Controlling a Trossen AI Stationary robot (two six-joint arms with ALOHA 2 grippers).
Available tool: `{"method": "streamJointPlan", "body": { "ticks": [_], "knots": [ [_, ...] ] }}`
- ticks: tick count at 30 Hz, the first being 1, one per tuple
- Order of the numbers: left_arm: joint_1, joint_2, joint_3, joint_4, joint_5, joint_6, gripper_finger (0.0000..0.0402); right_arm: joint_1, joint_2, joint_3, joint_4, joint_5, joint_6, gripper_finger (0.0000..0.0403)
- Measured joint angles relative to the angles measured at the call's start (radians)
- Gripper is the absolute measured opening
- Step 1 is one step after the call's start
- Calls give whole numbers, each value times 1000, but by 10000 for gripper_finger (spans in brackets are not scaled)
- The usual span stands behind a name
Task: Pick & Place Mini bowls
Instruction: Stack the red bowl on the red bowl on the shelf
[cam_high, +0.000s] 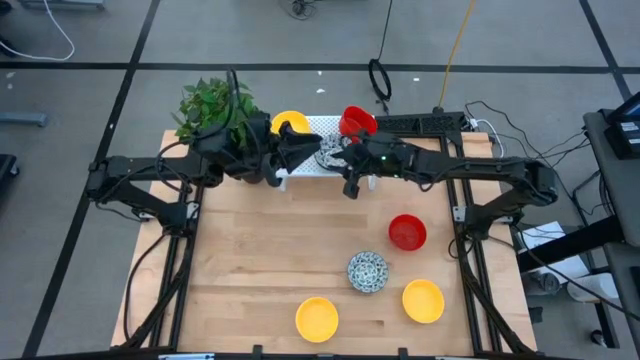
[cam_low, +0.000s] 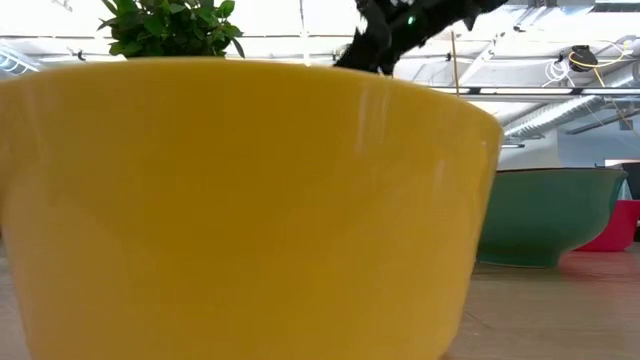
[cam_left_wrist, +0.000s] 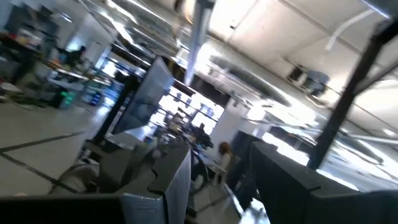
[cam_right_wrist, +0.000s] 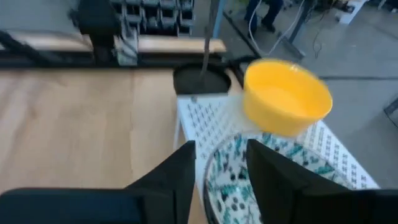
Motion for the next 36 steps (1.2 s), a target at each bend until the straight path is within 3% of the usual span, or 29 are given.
{"method": "streamJointPlan", "body": {
  "ticks": [6, 16, 21, 31, 36],
  "knots": [
    [0, 0, 0, -80, 70, 2, 170, 35, -121, 0, -163, 2, 89, 155],
    [0, 0, 0, -243, 69, -14, 170, 182, -288, 0, -908, -2, 288, 152],
    [-6, 0, 0, -246, 69, -20, 170, 279, -303, -2, -1134, -2, 495, 158],
    [-64, 0, 0, -292, 70, -91, 170, 420, -296, -204, -1019, -50, 851, 177],
    [-104, 0, 0, -297, 70, -95, 170, 450, -296, -350, -780, -135, 949, 177]
  ]
}}
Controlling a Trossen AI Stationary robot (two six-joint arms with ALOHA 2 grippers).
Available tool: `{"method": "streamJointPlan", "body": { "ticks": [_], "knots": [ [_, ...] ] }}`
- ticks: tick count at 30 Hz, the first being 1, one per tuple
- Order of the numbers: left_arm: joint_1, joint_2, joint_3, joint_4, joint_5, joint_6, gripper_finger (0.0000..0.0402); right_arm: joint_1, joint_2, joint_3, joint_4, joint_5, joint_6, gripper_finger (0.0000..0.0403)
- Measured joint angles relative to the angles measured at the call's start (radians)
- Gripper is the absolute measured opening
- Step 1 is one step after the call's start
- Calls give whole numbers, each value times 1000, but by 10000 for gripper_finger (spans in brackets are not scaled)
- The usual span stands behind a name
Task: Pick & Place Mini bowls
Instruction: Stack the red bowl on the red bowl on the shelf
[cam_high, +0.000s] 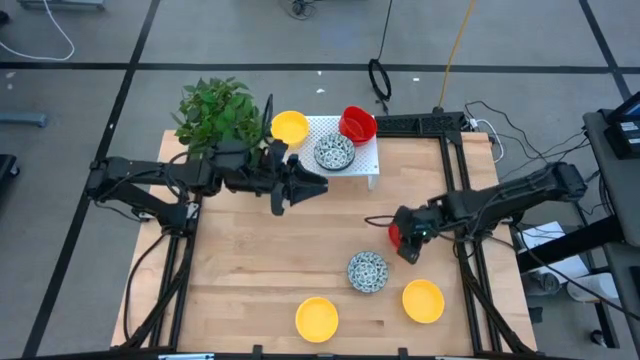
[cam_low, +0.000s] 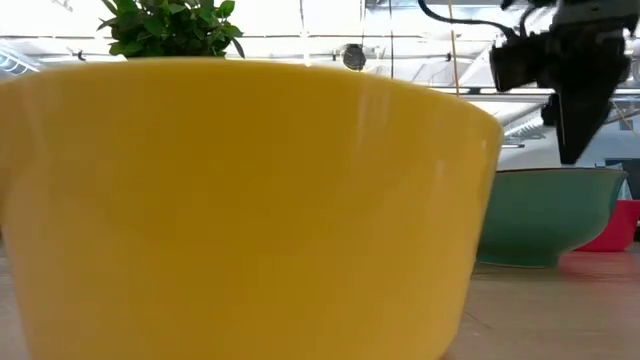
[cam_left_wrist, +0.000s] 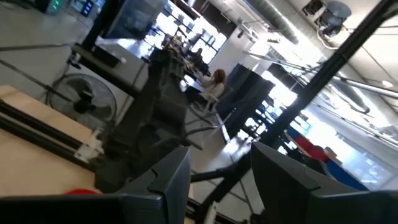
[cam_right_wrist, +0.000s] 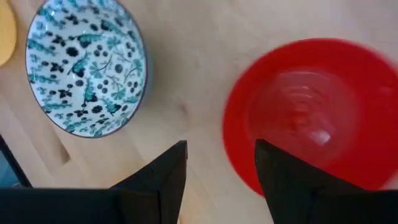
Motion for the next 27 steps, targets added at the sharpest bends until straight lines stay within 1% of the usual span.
{"method": "streamJointPlan", "body": {
  "ticks": [4, 7, 10, 14, 22, 24, 27],
  "knots": [
    [-37, 0, 0, -1, 0, -20, 170, 28, 1, -128, 235, 4, -1, 178],
    [-62, 0, 0, -1, 0, -19, 170, 40, 1, -182, 328, 45, -2, 177],
    [-82, 0, 0, -1, -1, -19, 170, 50, 0, -186, 333, 100, -44, 174],
    [-100, 0, 0, -1, -21, -19, 170, 68, -2, -186, 328, 136, -103, 172],
    [-108, 0, 0, -3, -36, -18, 170, 72, 66, -186, 275, 139, -169, 180],
    [-108, 0, 0, -19, -36, -17, 170, 72, 87, -186, 279, 139, -215, 178],
    [-107, 0, 0, -33, -36, -16, 170, 72, 115, -186, 281, 142, -306, 165]
  ]
}}
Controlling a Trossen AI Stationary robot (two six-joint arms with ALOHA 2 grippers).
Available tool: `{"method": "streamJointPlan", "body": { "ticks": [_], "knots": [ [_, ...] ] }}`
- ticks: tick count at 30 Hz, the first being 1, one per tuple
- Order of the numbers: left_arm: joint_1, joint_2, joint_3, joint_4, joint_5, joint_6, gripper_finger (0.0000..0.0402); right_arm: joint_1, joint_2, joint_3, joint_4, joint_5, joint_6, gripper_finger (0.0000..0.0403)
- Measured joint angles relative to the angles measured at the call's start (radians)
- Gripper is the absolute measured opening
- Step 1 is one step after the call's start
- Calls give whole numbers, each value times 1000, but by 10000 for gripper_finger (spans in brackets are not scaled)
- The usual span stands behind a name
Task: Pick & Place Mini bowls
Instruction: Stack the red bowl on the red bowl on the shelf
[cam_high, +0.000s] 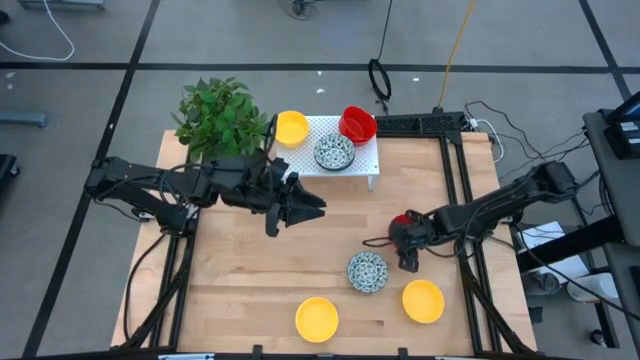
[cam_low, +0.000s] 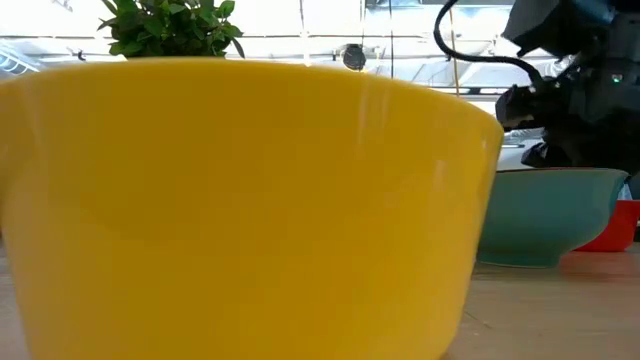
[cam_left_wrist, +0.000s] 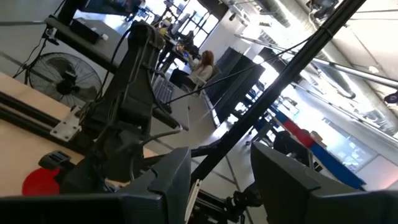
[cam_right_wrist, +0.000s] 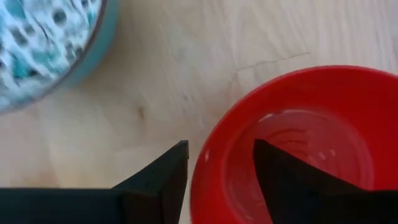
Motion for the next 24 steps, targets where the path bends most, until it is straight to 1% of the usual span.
{"method": "streamJointPlan", "body": {
  "ticks": [2, 4, 6, 9, 10, 14, 18, 21, 24],
  "knots": [
    [0, 0, 0, 1, 0, 0, 170, 0, 12, 0, 1, 23, -43, 148],
    [0, 0, 0, 1, 0, 0, 170, 0, 13, 0, 1, 42, -66, 123],
    [0, 0, 0, 1, 0, 0, 170, 0, 12, 0, 10, 46, -86, 90],
    [4, 0, 0, 4, -1, 0, 170, 0, 2, 0, 8, 46, -122, 26],
    [7, 0, 0, 4, -1, 0, 170, 0, -3, 0, 9, 46, -127, 14],
    [22, 0, 0, 5, -1, 4, 170, -5, -35, 9, 1, 48, -121, 7],
    [53, 0, 0, 5, -2, 90, 170, -35, -75, 58, 4, 45, -201, 3],
    [87, 0, 0, 5, -2, 150, 170, -75, -95, 126, -12, 45, -260, 2],
    [125, 0, 0, 4, -2, 162, 170, -121, -106, 224, -88, 54, -319, 1]
  ]
}}
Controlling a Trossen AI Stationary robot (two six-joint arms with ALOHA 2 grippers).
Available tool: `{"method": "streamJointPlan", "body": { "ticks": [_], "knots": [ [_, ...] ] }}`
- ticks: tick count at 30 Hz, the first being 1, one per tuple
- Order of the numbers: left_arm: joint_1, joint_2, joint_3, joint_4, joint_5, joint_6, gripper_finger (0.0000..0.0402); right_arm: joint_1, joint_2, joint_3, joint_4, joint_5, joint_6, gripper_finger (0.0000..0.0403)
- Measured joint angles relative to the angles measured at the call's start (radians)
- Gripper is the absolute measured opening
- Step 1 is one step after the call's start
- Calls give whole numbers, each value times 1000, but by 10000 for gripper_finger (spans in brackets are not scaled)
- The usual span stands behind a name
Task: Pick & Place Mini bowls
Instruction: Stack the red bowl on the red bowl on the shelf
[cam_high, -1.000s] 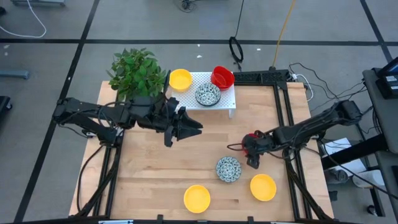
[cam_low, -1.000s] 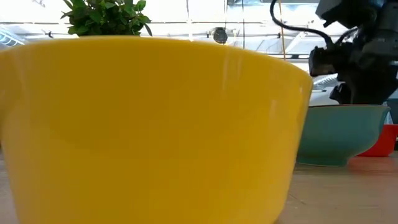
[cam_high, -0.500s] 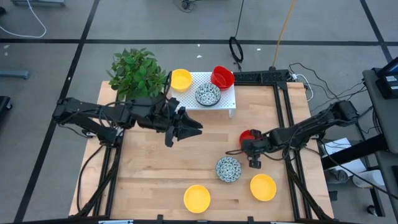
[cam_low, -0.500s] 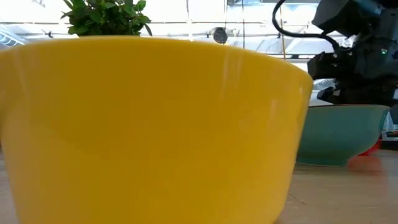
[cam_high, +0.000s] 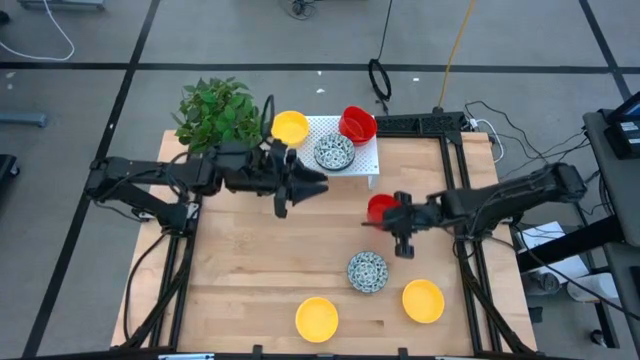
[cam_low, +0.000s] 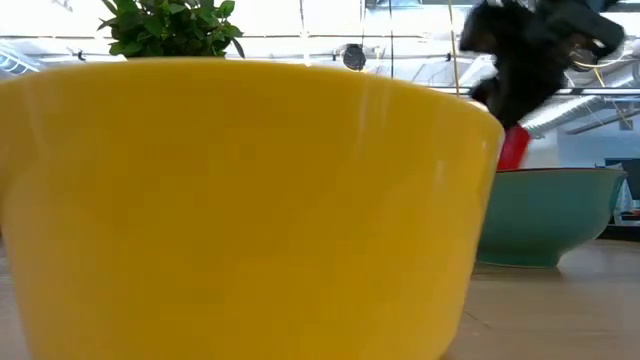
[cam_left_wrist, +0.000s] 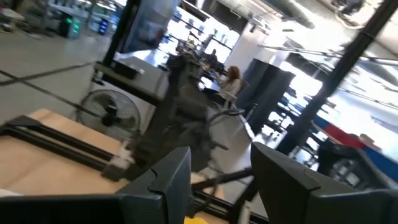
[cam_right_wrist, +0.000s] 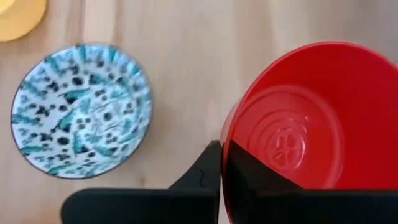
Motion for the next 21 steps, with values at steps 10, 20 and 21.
{"method": "streamJointPlan", "body": {
  "ticks": [10, 20, 21],
  "knots": [
    [88, 0, 0, -1, 76, -6, 170, -149, 0, 263, -60, 194, -211, 1],
    [132, 0, 0, 0, 84, -6, 170, -422, 57, 268, 478, 202, -291, 0],
    [136, 0, 0, 0, 91, -6, 170, -449, 66, 268, 509, 195, -289, 0]
  ]
}}
